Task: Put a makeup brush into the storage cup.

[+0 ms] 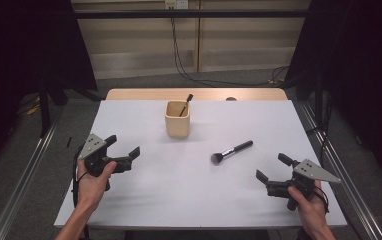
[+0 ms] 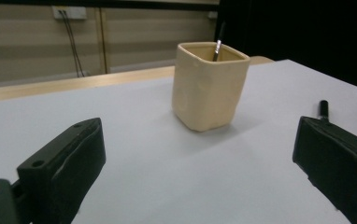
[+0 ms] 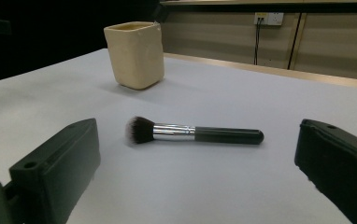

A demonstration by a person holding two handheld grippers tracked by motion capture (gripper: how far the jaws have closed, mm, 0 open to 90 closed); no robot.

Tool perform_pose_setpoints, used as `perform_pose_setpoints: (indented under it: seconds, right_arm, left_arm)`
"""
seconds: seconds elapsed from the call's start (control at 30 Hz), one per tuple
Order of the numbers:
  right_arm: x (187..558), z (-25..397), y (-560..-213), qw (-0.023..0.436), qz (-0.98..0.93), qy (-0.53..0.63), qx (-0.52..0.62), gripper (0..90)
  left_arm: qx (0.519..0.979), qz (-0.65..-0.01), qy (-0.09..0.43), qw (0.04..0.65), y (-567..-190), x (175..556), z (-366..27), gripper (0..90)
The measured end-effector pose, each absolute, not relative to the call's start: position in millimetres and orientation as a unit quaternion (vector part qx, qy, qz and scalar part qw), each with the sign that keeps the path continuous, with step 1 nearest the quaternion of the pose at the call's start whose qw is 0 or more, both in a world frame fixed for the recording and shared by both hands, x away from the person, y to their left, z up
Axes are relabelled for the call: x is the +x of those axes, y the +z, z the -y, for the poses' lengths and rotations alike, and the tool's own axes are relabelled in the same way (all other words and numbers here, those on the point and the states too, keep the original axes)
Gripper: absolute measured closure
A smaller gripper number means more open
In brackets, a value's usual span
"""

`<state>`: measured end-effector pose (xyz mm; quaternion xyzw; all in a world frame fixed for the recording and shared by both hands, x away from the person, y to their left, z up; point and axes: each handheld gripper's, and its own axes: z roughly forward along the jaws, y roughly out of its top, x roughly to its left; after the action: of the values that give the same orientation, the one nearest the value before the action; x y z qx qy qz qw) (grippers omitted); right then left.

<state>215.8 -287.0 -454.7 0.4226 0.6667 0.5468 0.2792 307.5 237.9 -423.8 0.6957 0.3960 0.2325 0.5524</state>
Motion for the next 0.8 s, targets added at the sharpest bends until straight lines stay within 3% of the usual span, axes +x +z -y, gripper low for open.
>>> perform_pose_setpoints:
  seconds: [0.8]
  right_arm:
    - [215.0,287.1,-454.8,0.28,-0.668,0.548,0.418,0.0]
  left_arm:
    - [0.694,-0.404,0.246,0.543,-434.0,248.9,-259.3,3.1]
